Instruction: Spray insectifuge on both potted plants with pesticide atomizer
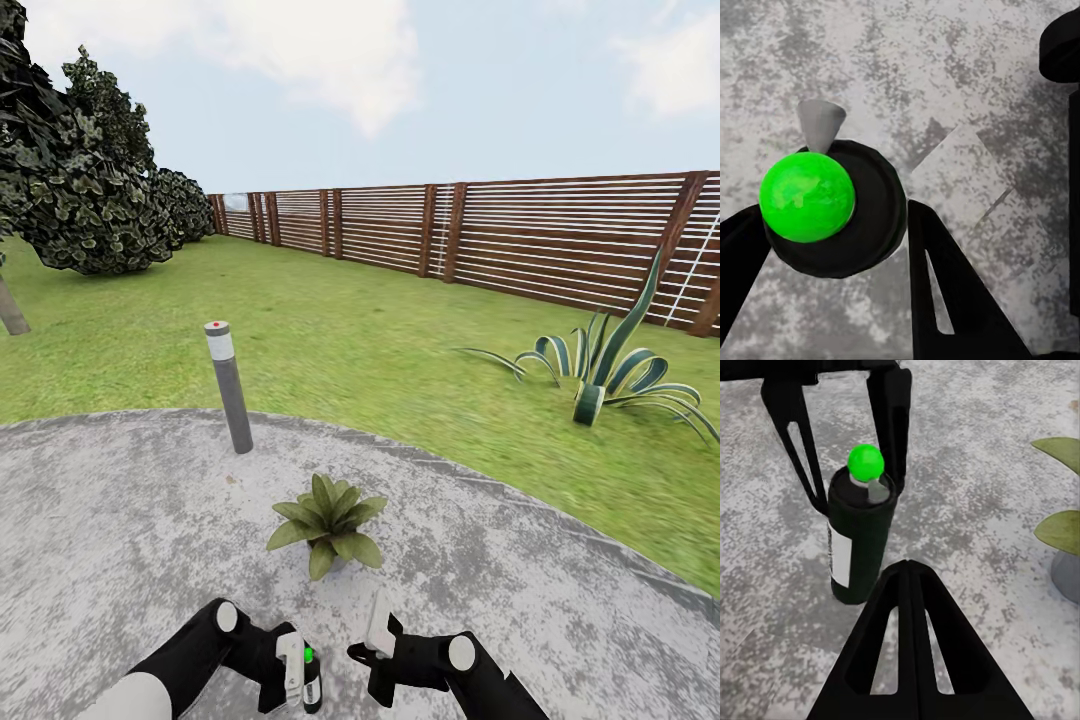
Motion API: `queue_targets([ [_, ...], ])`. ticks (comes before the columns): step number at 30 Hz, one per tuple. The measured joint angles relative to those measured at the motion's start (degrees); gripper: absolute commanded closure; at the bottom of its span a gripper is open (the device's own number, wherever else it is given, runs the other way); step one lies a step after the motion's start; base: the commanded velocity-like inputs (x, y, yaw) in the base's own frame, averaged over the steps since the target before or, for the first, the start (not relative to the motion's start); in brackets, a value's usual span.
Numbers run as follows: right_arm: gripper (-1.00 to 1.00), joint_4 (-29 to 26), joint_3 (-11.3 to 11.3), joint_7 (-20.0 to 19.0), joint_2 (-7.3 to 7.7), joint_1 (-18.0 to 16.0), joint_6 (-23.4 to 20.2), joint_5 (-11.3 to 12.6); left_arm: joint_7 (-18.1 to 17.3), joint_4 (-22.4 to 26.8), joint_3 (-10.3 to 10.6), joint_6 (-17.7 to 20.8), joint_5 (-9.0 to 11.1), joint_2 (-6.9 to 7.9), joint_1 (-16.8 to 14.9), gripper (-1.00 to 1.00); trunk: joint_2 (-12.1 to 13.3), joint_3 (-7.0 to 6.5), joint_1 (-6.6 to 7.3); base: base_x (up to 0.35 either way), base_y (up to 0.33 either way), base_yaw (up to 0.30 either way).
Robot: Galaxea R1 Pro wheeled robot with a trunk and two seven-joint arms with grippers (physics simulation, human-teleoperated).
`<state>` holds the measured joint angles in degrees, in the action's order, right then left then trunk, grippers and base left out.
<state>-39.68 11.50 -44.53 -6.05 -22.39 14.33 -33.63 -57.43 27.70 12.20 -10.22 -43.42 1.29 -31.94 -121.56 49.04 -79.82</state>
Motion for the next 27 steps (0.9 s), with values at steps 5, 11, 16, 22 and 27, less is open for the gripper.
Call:
queue_targets([
  [5,1.0,0.0,0.0,0.0,0.03,0.0,0.0,-0.1,0.1,0.0,-0.3,0.0,0.0,4.94,0.2,1.0,0.0,0.0,0.0,0.0,0.0,0.0],
  [11,-1.0,0.0,0.0,0.0,0.08,0.0,0.0,-0.2,0.3,0.0,-0.6,0.1,0.6,9.69,0.2,1.0,0.0,0.0,0.0,0.0,0.0,0.0],
  [16,-1.0,0.1,-0.5,0.6,0.31,0.0,0.0,-0.2,2.0,0.0,-3.5,0.3,0.7,11.55,0.4,1.0,0.0,0.0,0.0,0.0,0.0,0.0],
  [22,-1.0,1.2,-1.8,8.4,3.09,0.0,0.1,-0.2,4.0,0.0,-11.9,4.6,0.8,11.54,0.3,1.0,0.0,0.0,0.0,0.0,0.0,0.0],
  [27,-1.0,10.6,-10.1,22.0,6.91,0.0,0.3,0.0,7.4,0.4,-17.4,13.6,0.7,10.66,-0.4,1.0,0.0,0.0,0.0,0.0,0.0,0.0],
])
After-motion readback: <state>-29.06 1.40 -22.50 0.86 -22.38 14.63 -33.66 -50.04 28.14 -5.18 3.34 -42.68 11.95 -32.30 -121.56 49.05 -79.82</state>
